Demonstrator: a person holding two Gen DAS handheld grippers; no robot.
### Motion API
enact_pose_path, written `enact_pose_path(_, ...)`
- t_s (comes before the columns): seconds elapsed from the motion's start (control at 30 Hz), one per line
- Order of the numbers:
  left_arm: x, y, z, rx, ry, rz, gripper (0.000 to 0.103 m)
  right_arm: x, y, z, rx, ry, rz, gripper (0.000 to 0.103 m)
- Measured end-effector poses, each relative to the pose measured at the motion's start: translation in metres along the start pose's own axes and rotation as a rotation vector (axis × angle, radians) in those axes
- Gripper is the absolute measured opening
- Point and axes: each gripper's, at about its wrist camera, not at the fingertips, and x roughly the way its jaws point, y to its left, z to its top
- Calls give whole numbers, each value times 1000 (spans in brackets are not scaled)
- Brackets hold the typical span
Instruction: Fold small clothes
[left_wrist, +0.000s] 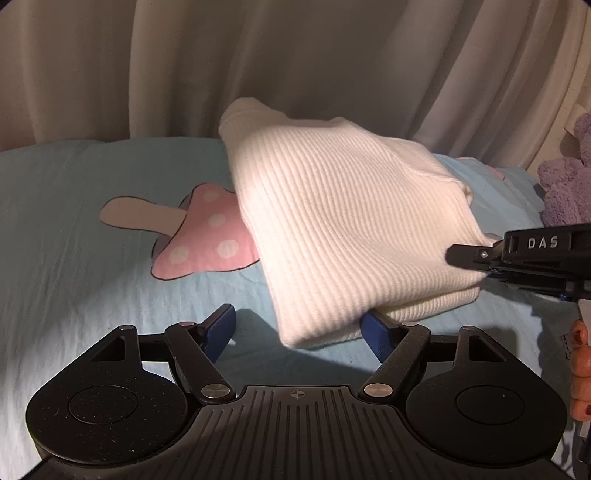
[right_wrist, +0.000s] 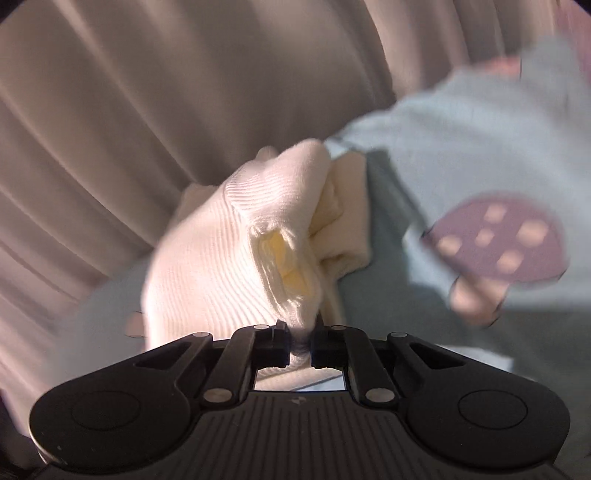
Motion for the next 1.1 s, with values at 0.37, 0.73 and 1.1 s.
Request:
enact_pose_path(0.37, -7, 20, 1, -58, -15, 27, 80, -8, -14, -9, 149, 63, 98, 7)
enact_pose_path(0.73, -4, 20, 1, -69, 7, 28, 80, -3, -13, -17, 52, 50, 100, 12)
enact_pose_path(1.1, -16, 33, -2, -80, 39, 13, 82, -20, -45, -24, 96, 15, 143, 40)
